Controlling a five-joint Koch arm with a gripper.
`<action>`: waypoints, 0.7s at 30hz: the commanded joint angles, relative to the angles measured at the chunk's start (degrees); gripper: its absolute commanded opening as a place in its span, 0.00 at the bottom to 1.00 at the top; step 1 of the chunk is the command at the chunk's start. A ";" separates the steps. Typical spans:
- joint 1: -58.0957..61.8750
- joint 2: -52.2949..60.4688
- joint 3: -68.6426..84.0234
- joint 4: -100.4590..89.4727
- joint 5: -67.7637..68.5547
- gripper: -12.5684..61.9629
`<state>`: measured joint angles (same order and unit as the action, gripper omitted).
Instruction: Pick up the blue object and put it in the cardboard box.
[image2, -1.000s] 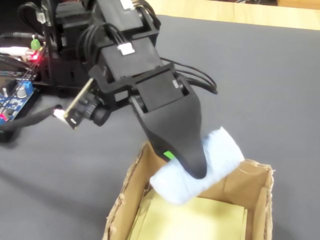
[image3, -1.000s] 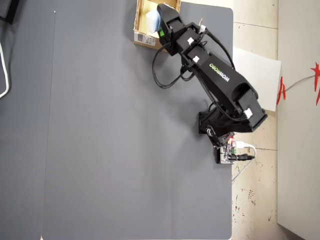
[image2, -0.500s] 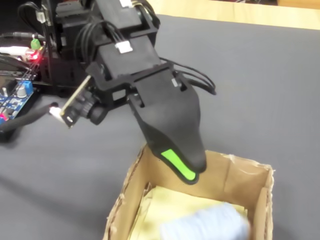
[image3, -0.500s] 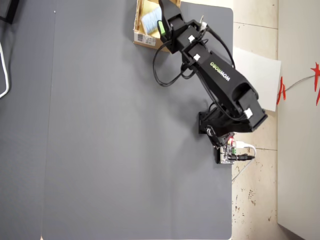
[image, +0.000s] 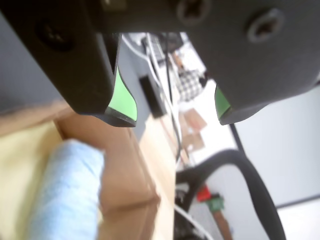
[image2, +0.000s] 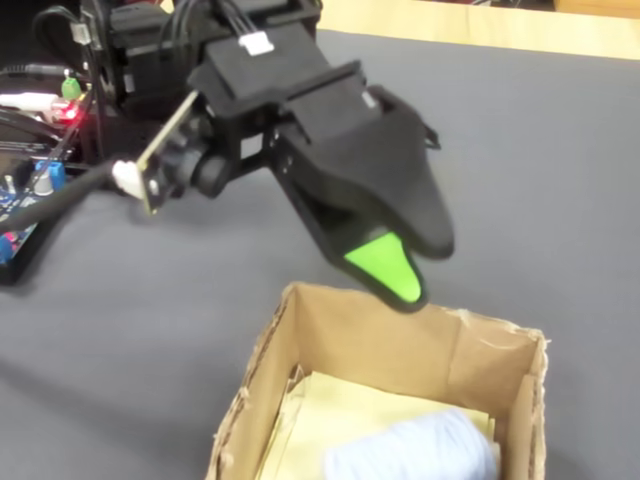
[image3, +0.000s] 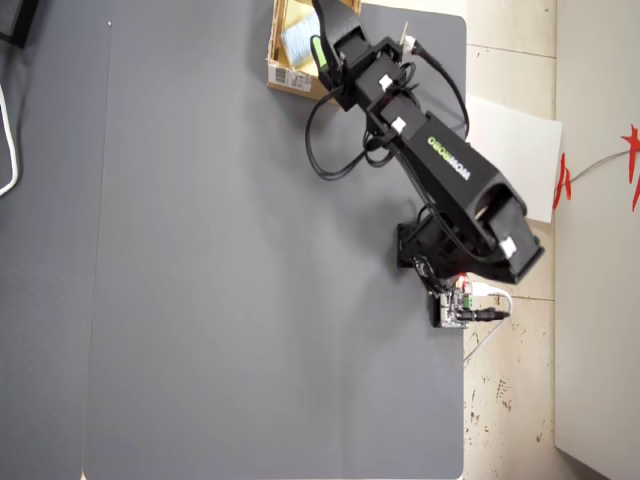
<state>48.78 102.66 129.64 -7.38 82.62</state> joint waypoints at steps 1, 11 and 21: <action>-1.93 3.69 -0.62 -6.94 4.22 0.58; -11.60 13.97 9.58 -9.84 6.68 0.58; -24.70 23.64 22.41 -15.73 10.99 0.59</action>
<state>26.02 123.66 153.54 -16.88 91.23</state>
